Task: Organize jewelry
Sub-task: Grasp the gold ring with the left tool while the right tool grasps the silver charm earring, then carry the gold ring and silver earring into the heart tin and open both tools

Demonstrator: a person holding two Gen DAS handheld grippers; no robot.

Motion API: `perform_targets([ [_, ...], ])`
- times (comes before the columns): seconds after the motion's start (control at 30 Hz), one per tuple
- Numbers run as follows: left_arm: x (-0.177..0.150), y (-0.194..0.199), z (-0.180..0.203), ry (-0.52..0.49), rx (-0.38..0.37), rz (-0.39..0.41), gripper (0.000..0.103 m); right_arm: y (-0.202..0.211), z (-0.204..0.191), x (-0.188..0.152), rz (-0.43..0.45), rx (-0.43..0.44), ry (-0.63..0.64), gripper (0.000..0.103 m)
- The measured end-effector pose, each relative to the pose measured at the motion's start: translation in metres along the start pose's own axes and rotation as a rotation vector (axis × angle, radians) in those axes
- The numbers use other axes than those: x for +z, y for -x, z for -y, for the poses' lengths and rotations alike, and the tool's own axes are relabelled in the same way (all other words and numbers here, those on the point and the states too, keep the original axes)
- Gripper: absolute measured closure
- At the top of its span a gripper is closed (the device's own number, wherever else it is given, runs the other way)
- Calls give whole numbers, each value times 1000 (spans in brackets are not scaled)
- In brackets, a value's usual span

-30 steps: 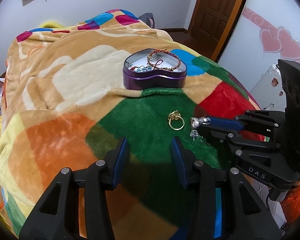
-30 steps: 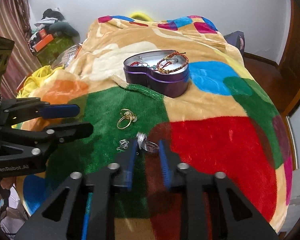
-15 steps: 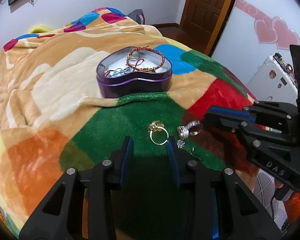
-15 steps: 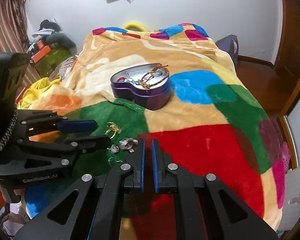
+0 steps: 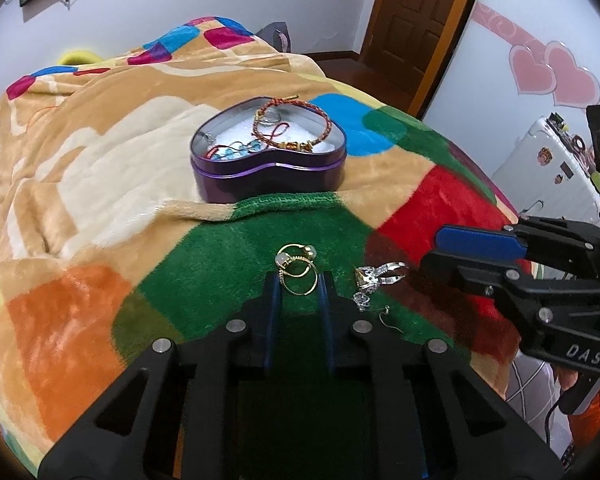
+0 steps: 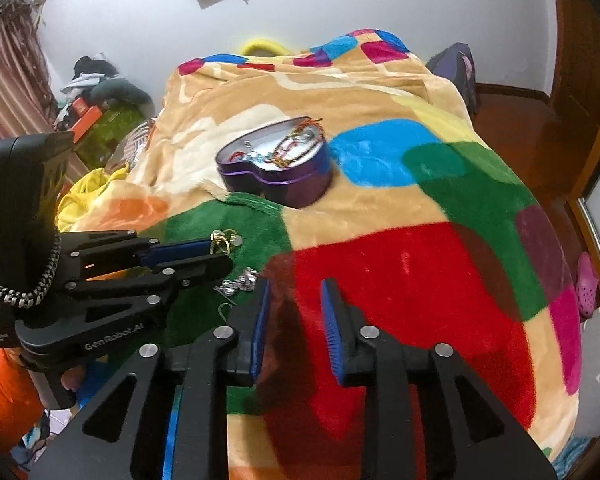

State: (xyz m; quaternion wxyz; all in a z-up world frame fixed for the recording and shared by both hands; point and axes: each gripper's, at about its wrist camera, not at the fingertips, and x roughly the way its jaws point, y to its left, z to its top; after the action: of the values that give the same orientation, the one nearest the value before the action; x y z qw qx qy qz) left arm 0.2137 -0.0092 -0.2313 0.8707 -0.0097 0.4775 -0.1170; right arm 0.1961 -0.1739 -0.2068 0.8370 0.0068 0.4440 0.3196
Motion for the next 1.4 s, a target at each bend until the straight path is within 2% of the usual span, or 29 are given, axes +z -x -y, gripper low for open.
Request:
perform_targets([
  [0.13,-2,10,-6,22,6,21,85,-7,-9,2,-7,17,16,79],
  [0.33,-9,28,-17,48,21,47,85,-26,-19,2,-43,-3,42,79],
  [0.6,-14,36,-27,69,31,56,85,-32,-21,5,-23,-16,52,79],
  [0.63,-14,36,-27,71,30,58,85,-31,-23,5,-19,-21,62,80],
  [0.7,-13,38,-26,72,27,63,85,-30,-26,4,-19,-18,77,90],
  [0.73,-13,38,-26,71,26,66,85,-29,-27,4,-18,-21,80,90],
  [1.07,-10,46,-20,56,25,86,85,-14,-30,10,34,-45,85,90],
  [1.4,7,58,-20,54,25,134,85,12,-31,32,142,-68,82,90],
])
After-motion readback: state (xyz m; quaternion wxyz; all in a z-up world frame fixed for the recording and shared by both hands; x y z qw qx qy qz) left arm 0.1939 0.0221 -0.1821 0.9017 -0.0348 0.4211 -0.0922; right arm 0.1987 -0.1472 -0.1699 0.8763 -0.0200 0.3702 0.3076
